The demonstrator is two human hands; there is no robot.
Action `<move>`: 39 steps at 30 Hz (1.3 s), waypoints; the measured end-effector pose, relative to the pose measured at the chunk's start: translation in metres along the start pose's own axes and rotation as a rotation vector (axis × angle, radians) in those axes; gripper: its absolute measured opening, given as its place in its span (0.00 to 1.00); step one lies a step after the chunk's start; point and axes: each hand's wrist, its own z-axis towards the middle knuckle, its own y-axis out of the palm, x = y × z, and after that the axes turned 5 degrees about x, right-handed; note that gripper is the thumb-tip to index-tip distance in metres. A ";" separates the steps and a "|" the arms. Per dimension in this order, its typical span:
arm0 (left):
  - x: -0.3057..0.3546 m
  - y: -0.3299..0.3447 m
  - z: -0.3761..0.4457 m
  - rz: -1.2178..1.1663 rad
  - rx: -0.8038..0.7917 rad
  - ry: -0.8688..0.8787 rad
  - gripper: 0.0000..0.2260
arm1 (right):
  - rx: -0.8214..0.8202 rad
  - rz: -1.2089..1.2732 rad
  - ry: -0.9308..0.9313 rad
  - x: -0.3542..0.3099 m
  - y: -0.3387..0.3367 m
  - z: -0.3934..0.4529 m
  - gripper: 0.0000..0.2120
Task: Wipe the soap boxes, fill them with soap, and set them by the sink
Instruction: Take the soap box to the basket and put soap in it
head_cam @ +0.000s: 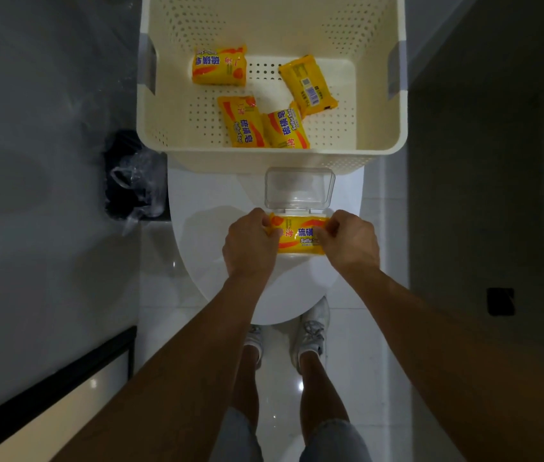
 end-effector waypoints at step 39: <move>-0.020 -0.013 -0.016 -0.149 -0.060 -0.083 0.12 | 0.060 0.580 0.219 0.025 0.007 -0.028 0.11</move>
